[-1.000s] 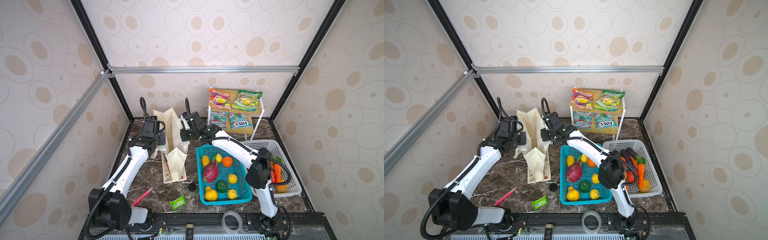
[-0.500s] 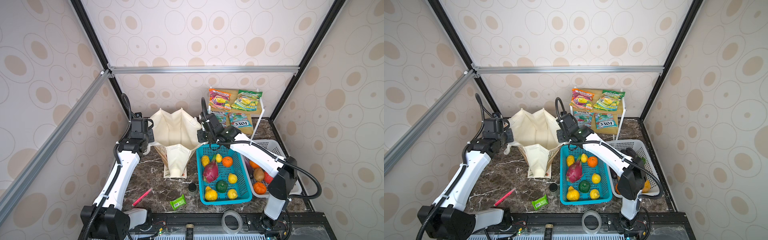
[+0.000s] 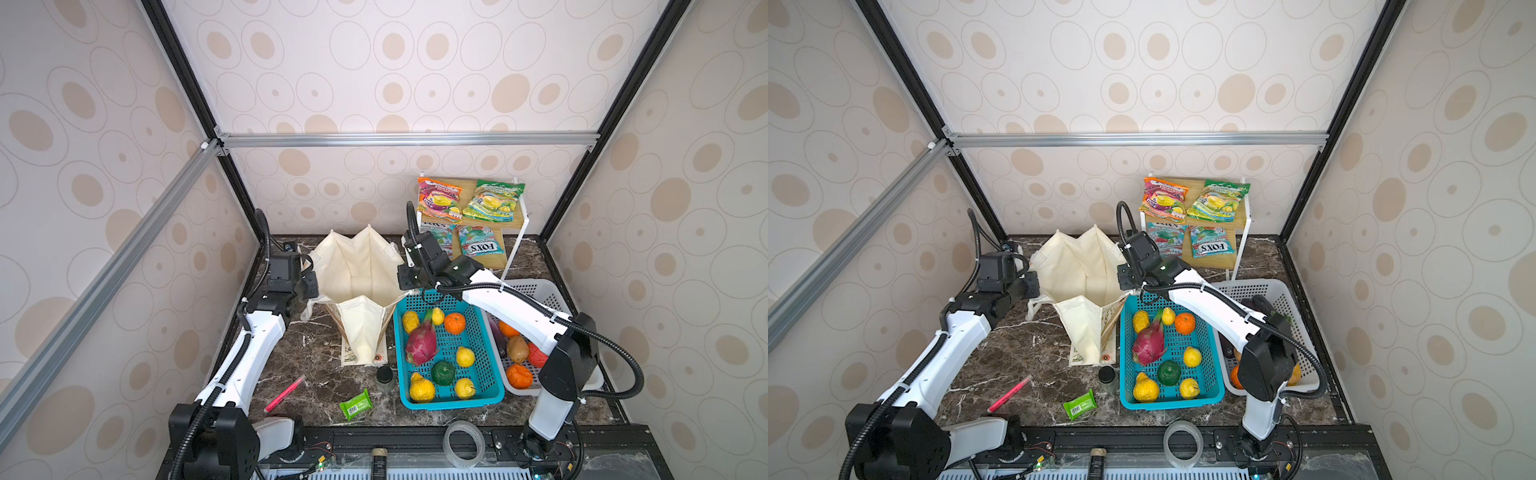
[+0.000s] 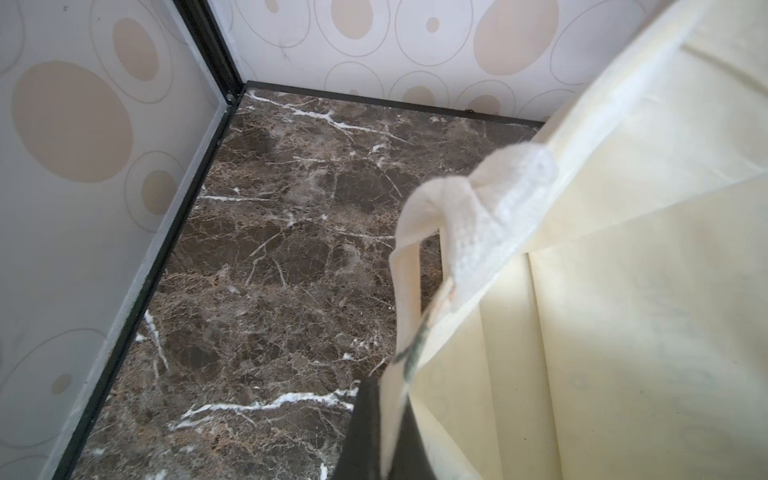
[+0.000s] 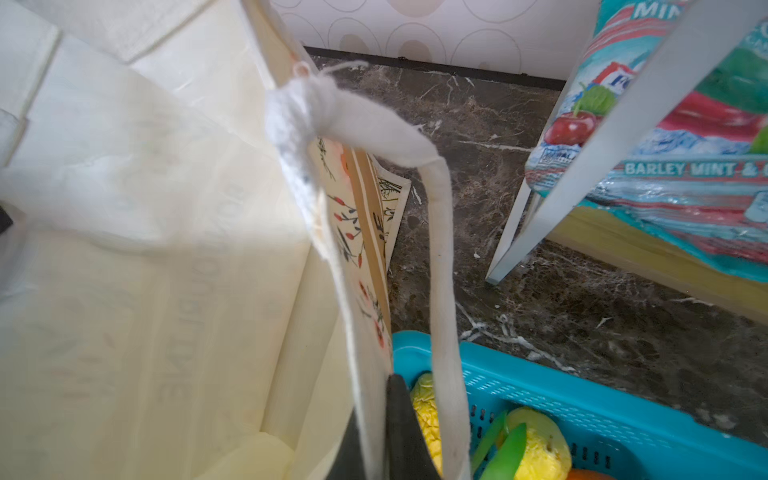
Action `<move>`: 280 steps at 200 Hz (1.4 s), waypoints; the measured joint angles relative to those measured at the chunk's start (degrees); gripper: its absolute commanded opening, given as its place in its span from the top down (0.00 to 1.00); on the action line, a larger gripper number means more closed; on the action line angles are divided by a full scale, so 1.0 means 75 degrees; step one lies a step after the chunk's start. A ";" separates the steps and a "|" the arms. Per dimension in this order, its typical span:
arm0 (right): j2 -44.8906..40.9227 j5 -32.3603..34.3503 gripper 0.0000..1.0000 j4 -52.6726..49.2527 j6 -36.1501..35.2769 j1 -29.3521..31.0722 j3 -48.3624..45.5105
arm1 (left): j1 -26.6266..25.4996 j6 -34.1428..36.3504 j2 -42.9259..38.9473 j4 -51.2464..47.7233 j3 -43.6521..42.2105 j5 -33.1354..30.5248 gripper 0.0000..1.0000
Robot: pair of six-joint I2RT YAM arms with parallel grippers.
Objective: Place the food into the grocery bag and tie it
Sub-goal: 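Hold the handle with the left gripper while the right gripper moves to the basket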
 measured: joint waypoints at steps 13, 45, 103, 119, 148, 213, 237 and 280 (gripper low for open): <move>0.0000 -0.0061 0.62 0.0050 0.0000 -0.0006 0.0000 | 0.0003 0.0009 -0.0015 0.0175 -0.0076 0.0114 1.00; -0.0087 -0.0090 0.13 0.0137 0.0064 -0.0006 -0.0079 | 0.0006 0.0102 -0.0122 0.0490 -0.0294 0.0239 1.00; -0.1486 0.0667 0.00 0.0108 0.0017 -0.0012 -0.0472 | 0.0012 0.0178 -0.0370 0.0877 -0.0694 0.0277 1.00; -0.2034 0.0790 0.00 -0.0029 -0.0090 -0.0020 -0.0501 | 0.0012 0.0181 -0.0391 0.0921 -0.0726 0.0289 1.00; -0.3491 0.0941 0.00 0.0122 -0.0915 -0.0038 -0.1612 | 0.0012 0.0178 -0.0437 0.0970 -0.0790 0.0318 1.00; -0.5173 0.1332 0.00 0.0003 -0.0361 -0.0667 -0.4535 | 0.0015 0.0175 -0.0475 0.1067 -0.0868 0.0425 1.00; -0.5071 0.0868 0.00 -0.0061 0.0201 -0.0667 -0.4873 | 0.0017 0.0175 -0.0475 0.1075 -0.0877 0.0425 1.00; -0.4523 -0.0318 0.00 0.0163 0.1411 -0.0627 -0.5718 | 0.0020 0.0175 -0.0519 0.1075 -0.0915 0.0420 1.00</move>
